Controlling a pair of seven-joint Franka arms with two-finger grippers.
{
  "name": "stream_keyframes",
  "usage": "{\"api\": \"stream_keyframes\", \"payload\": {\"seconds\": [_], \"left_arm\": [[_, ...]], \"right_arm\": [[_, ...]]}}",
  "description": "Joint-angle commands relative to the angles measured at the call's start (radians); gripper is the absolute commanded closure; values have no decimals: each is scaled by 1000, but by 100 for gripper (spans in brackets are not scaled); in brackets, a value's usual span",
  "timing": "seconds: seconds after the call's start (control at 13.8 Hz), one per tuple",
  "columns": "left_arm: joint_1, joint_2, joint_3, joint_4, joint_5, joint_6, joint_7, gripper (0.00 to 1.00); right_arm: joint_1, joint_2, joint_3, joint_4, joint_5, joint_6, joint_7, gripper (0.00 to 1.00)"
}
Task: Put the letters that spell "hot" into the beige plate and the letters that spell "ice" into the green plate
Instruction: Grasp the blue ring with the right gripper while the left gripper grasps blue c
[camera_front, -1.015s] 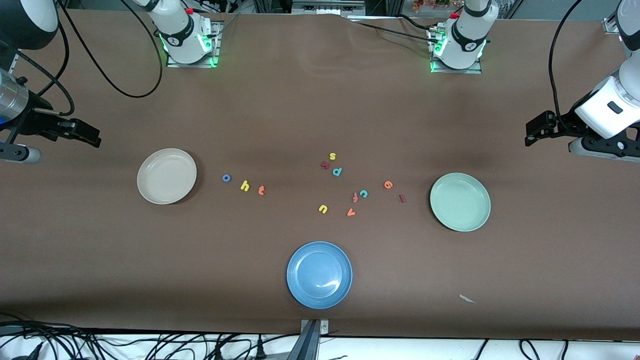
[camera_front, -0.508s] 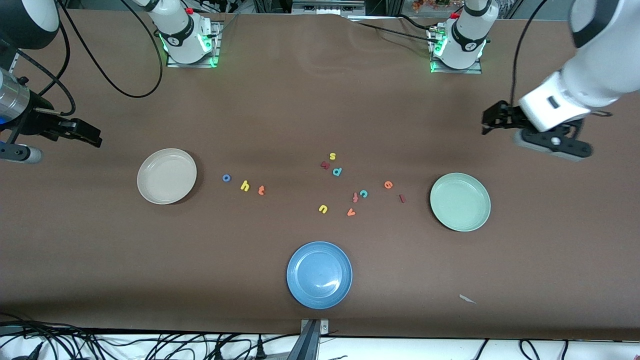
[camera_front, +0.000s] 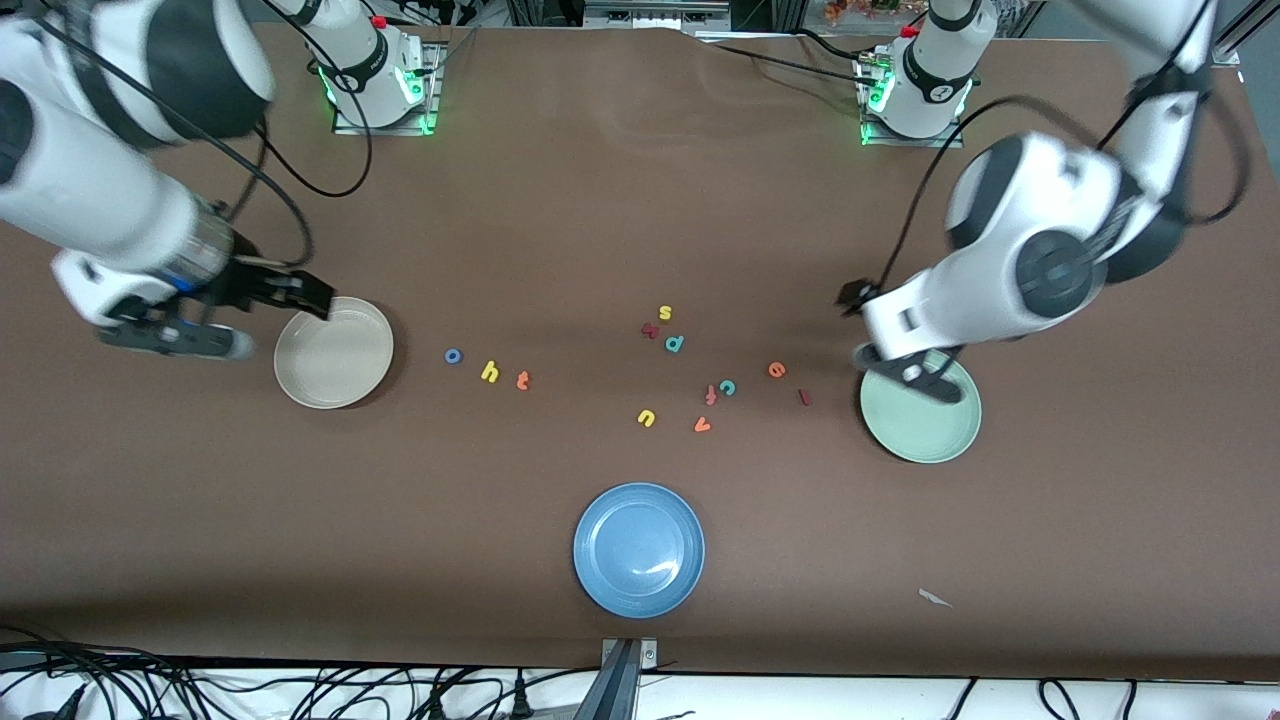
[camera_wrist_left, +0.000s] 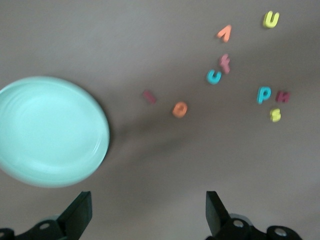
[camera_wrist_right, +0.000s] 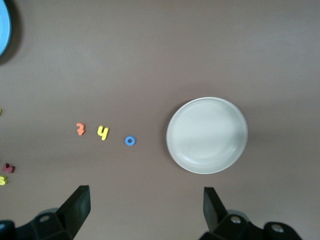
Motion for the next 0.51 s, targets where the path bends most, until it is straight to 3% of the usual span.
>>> {"api": "stream_keyframes", "payload": {"seconds": [0.0, 0.22, 0.44], "left_arm": [[-60, 94, 2, 58, -14, 119, 55, 0], [-162, 178, 2, 46, -12, 288, 58, 0], [-201, 252, 2, 40, -11, 356, 41, 3]], "right_arm": [[20, 81, -2, -5, 17, 45, 2, 0], [39, 167, 4, -34, 20, 62, 2, 0], [39, 176, 7, -194, 20, 234, -1, 0]]}}
